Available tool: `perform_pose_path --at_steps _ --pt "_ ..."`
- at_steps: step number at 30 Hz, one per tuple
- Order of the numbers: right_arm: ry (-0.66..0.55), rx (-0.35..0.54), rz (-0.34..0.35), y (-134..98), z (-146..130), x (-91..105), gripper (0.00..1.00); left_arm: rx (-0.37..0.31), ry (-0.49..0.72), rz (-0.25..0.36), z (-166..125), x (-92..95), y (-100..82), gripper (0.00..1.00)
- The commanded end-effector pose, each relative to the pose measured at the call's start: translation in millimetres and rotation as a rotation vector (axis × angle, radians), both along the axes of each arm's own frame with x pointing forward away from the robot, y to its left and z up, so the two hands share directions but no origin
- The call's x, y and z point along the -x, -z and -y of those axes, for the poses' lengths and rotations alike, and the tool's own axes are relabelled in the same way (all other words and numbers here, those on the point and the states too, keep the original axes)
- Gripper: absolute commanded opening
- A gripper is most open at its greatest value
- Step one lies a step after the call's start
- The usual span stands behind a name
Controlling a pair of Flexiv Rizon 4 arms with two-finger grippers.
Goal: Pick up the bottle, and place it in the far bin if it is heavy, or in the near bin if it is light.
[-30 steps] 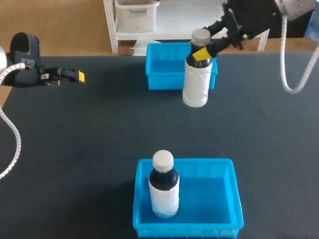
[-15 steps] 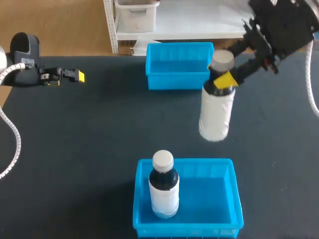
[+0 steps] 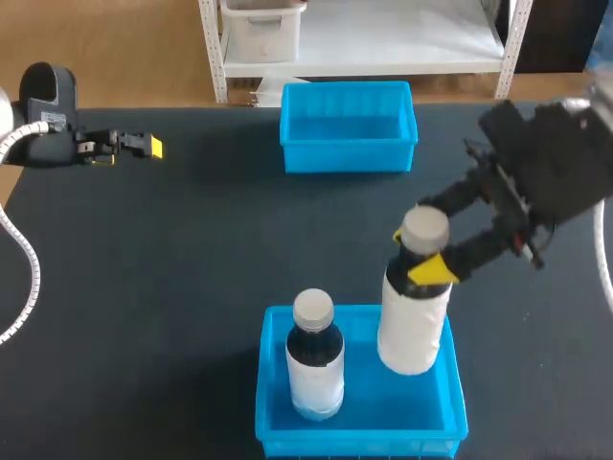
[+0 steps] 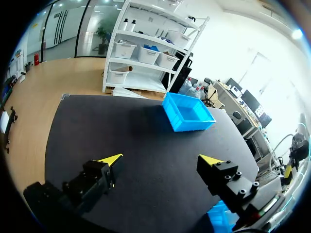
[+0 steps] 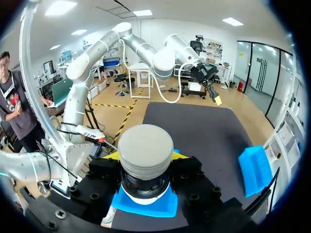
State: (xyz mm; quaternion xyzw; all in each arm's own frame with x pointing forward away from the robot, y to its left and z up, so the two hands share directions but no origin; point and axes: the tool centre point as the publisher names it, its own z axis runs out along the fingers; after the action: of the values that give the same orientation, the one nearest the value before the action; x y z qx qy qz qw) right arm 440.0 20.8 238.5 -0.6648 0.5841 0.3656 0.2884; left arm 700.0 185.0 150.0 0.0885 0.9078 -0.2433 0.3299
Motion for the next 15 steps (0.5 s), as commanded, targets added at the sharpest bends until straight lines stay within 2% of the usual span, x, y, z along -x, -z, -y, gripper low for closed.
perform_pose_path --at_steps 1,8,15 --pt "0.101 -0.024 0.083 17 -1 6.8 0.00 0.000 0.000 0.000 0 0.0 0.0 1.00" --pt "0.069 -0.026 0.083 37 0 2.6 0.00 0.000 0.000 0.000 0 0.0 0.0 1.00" --pt "0.041 -0.027 0.055 56 -2 1.7 0.00 0.000 0.000 0.000 0 0.0 0.0 1.00"
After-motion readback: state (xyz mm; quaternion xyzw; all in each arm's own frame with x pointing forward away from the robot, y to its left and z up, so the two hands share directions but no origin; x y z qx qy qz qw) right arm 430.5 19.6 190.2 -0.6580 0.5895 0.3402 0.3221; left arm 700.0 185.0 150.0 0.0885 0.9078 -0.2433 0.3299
